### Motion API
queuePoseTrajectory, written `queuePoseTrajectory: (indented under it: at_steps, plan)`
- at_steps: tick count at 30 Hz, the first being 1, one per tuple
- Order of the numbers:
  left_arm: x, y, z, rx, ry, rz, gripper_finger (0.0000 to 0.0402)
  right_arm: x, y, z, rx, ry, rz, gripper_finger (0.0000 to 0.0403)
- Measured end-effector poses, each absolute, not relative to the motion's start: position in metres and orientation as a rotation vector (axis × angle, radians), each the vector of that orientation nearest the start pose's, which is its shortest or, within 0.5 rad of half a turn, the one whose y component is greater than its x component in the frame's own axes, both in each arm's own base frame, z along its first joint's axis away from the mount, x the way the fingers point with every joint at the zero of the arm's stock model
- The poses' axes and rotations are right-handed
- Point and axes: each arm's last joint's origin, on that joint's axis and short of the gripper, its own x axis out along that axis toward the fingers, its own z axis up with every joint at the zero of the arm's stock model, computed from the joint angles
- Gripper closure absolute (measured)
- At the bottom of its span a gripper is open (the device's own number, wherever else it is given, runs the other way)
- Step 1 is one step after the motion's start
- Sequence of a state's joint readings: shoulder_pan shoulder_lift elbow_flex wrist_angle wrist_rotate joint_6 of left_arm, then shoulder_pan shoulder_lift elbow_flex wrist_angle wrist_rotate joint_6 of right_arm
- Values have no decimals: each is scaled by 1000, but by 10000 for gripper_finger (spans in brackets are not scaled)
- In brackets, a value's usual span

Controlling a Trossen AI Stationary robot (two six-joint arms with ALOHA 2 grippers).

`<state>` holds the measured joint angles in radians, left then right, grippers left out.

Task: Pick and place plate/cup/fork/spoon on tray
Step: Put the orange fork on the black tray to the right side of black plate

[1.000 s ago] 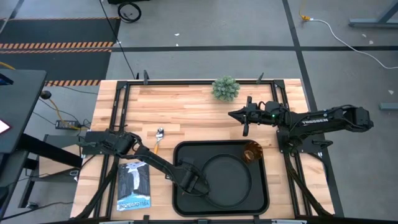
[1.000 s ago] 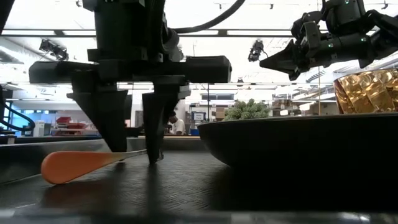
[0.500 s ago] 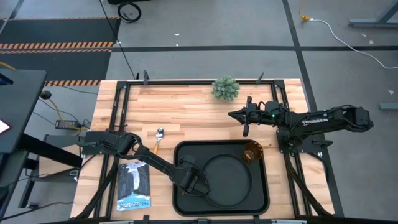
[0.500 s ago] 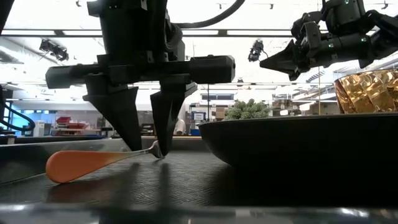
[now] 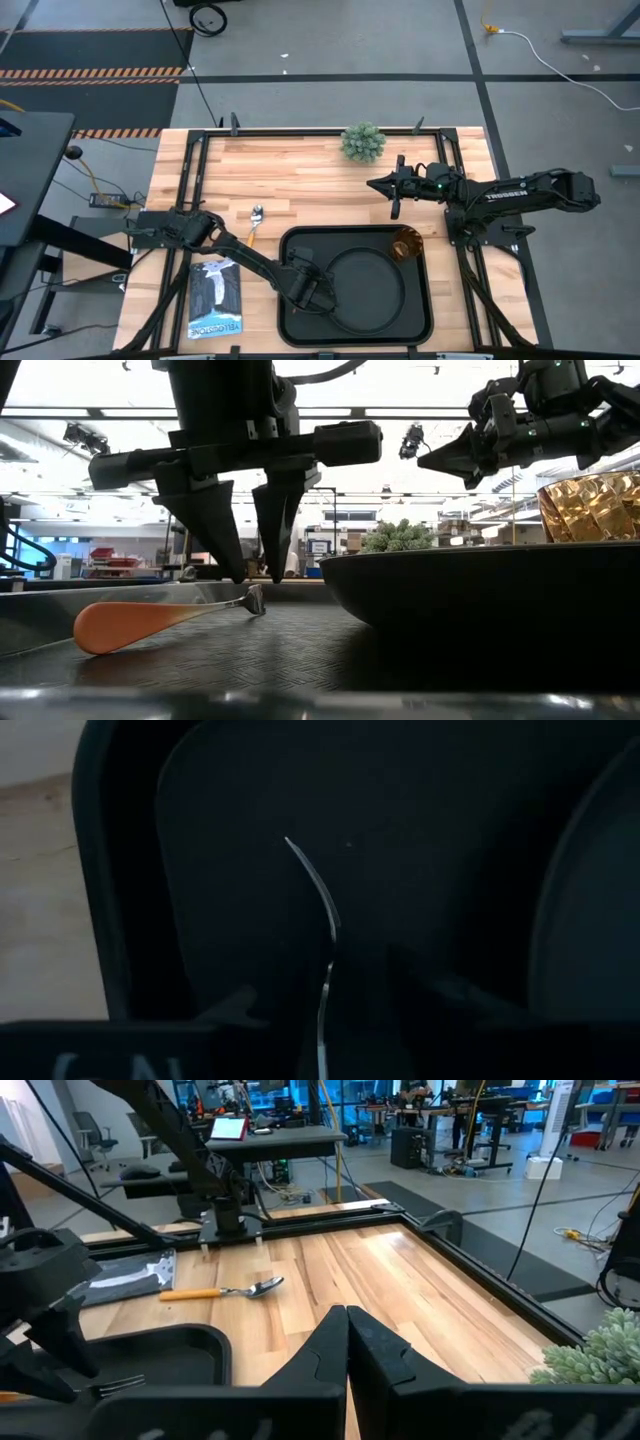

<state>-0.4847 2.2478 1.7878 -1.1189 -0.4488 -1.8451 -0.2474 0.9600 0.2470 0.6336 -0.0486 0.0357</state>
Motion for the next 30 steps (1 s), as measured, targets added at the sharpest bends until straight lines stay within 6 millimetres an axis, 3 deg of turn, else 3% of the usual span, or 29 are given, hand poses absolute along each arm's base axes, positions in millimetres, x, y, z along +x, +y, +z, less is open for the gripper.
queuePoseTrajectory:
  at_steps: [21, 30]
  plan:
    - [398, -189, 161, -826, 820, 1032, 260, 185, -43, 197, 54, 74, -184, 396]
    - [394, -192, 161, -851, 1009, 977, 260, 185, -43, 197, 53, 73, -185, 396]
